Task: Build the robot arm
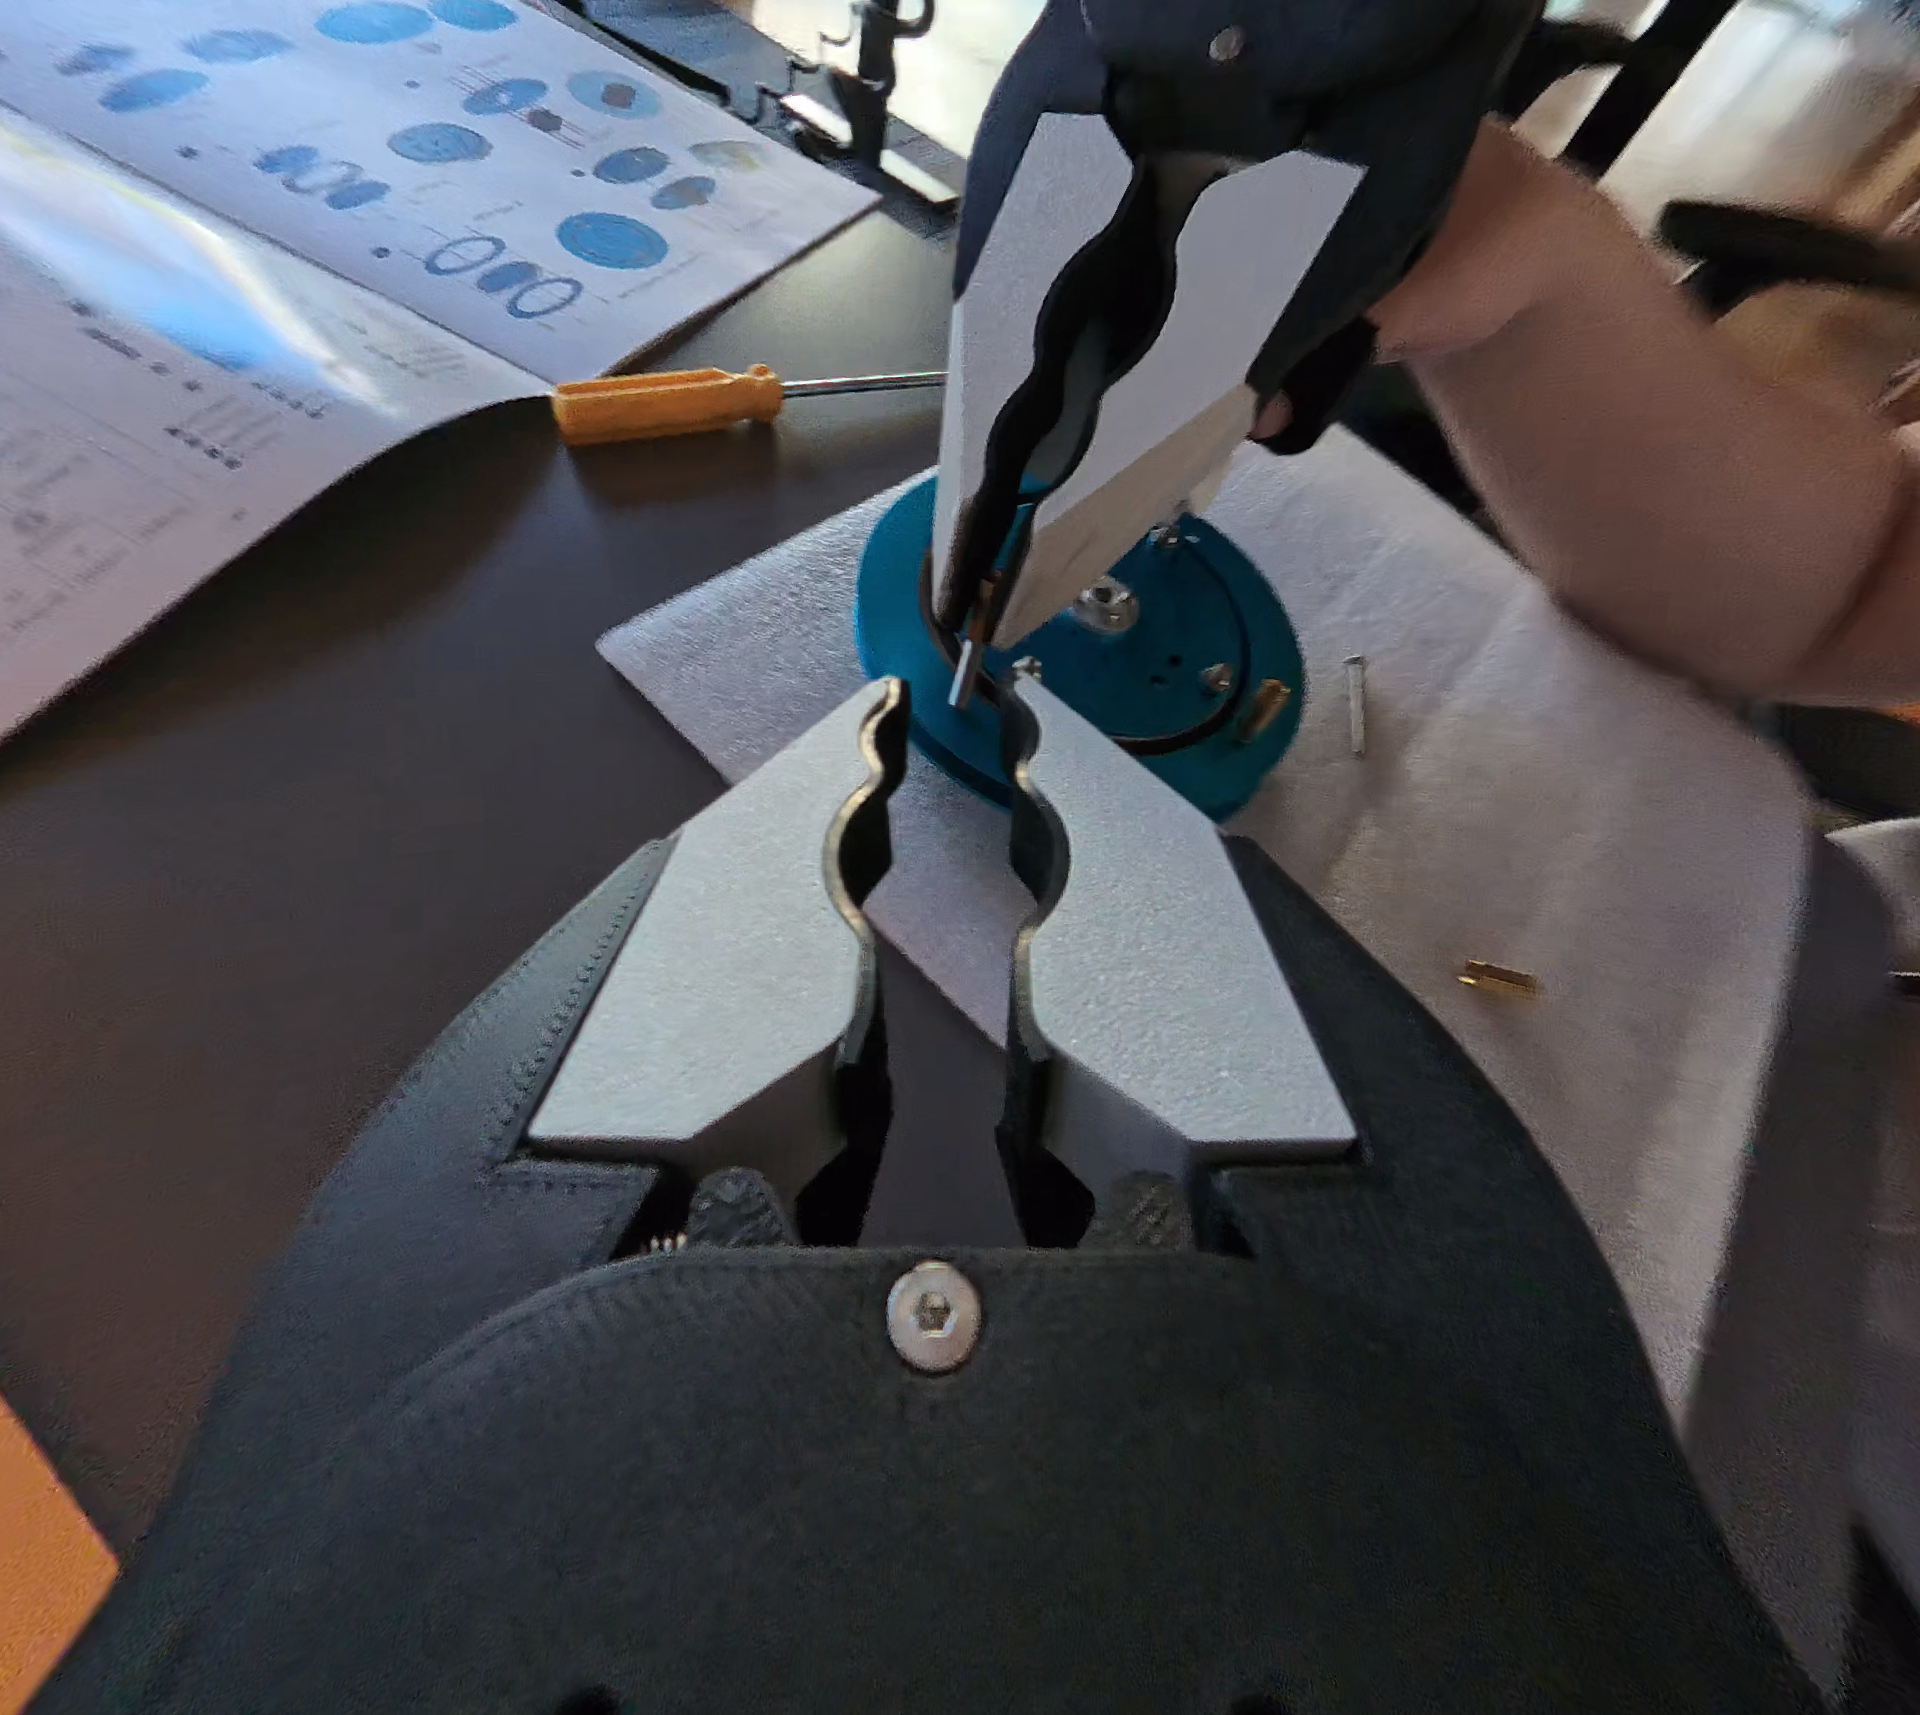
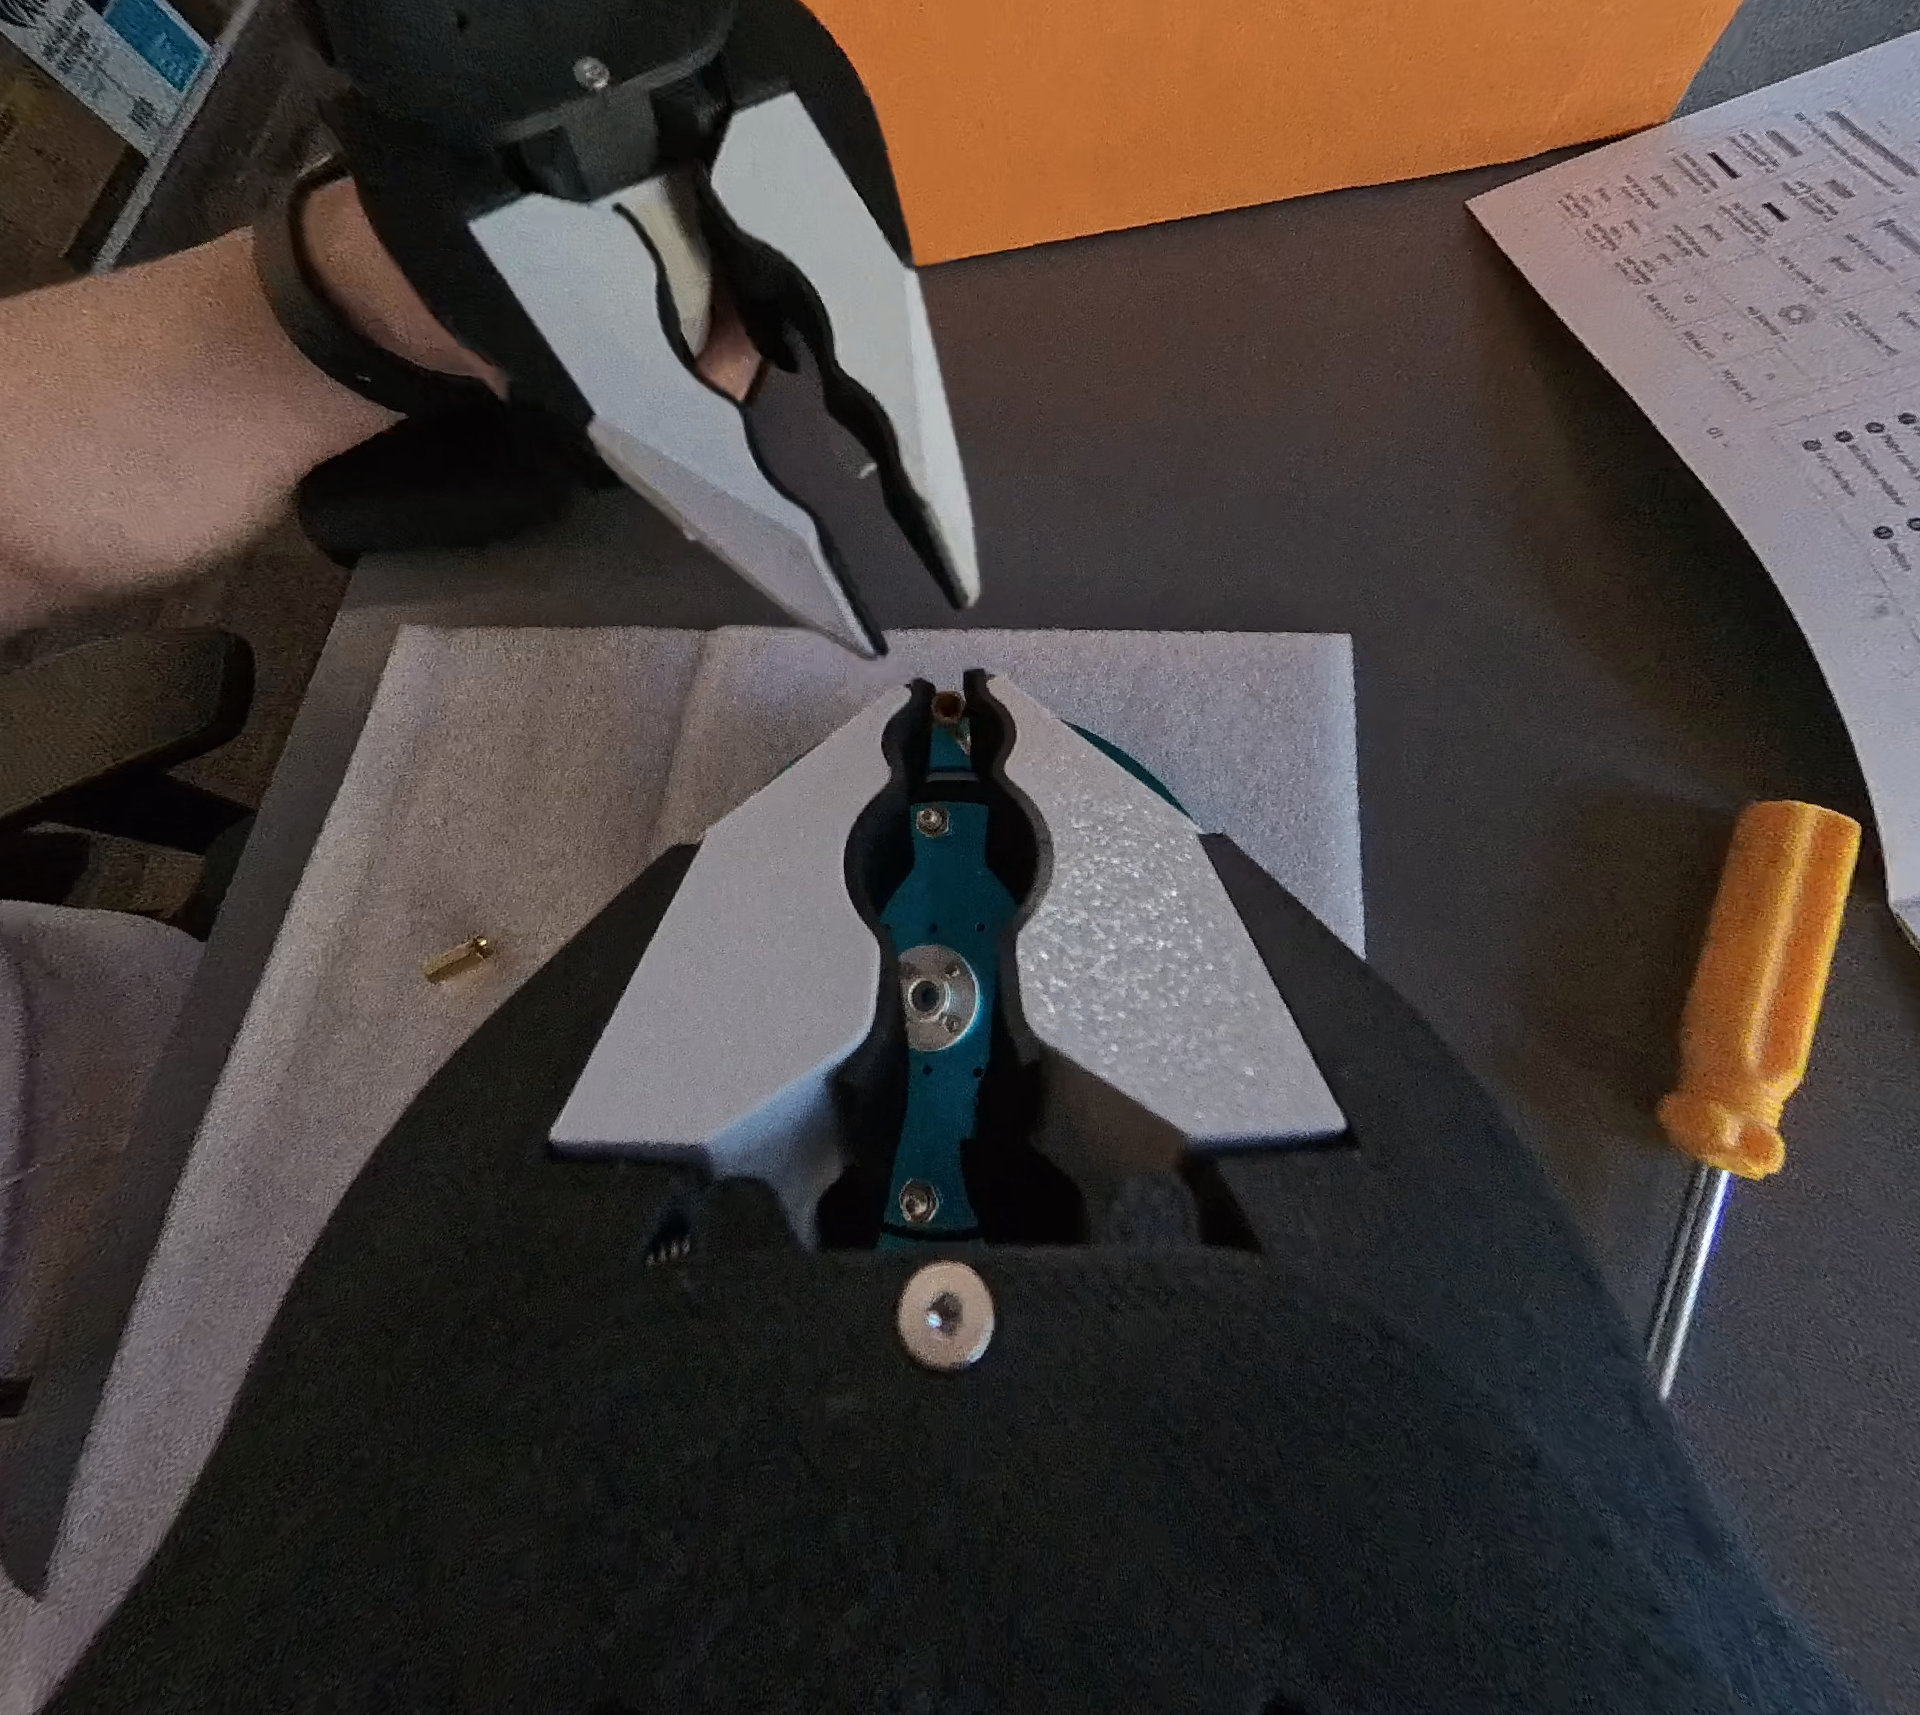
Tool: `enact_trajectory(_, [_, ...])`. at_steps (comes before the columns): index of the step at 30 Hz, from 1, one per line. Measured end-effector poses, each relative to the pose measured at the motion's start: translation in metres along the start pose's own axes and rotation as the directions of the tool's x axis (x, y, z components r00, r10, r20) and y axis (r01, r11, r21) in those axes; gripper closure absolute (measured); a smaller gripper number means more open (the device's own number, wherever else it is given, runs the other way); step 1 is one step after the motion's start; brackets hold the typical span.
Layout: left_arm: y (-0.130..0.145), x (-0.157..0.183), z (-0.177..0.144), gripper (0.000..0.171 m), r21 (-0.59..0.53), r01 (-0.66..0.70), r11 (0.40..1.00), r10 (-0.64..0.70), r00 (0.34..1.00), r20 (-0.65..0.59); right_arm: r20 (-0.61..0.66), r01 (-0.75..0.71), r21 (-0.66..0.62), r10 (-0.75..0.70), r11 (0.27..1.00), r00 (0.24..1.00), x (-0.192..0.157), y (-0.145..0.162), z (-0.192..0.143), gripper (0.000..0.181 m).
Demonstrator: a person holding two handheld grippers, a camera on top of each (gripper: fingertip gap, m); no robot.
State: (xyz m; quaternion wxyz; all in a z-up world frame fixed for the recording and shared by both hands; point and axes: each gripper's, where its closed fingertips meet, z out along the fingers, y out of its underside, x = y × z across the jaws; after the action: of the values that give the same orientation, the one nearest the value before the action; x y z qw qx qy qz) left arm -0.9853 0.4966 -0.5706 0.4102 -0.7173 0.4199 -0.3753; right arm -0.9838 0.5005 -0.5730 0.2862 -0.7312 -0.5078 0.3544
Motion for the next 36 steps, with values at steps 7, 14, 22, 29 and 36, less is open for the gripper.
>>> enact_trajectory(7, [0.025, -0.007, -0.002, 0.169, -0.150, -0.086, 0.985, 0.097, 0.993, 0.069, 0.006, 0.006, -0.015, -0.006, 1.000, 1.000, 0.000, 0.000, 0.001, 0.176])
enact_trajectory(14, [0.039, -0.003, 0.012, 0.164, -0.233, -0.180, 0.956, 0.198, 0.979, 0.055, 0.016, -0.011, -0.003, 0.011, 1.000, 1.000, 0.002, -0.001, -0.001, 0.176])
enact_trajectory(22, [0.036, -0.007, 0.011, 0.156, -0.234, -0.209, 0.949, 0.237, 0.967, 0.098, 0.007, -0.016, -0.044, 0.016, 0.999, 1.000, 0.002, 0.005, 0.004, 0.176])
enact_trajectory(29, [0.031, -0.003, 0.008, 0.157, -0.204, -0.216, 0.955, 0.237, 0.968, 0.085, 0.003, -0.014, -0.047, 0.014, 0.999, 1.000, 0.001, 0.004, 0.005, 0.176])
enact_trajectory(36, [0.026, 0.001, 0.010, 0.158, -0.164, -0.219, 0.962, 0.234, 0.970, 0.074, 0.005, -0.030, -0.056, 0.030, 0.998, 1.000, 0.001, 0.004, 0.007, 0.176])
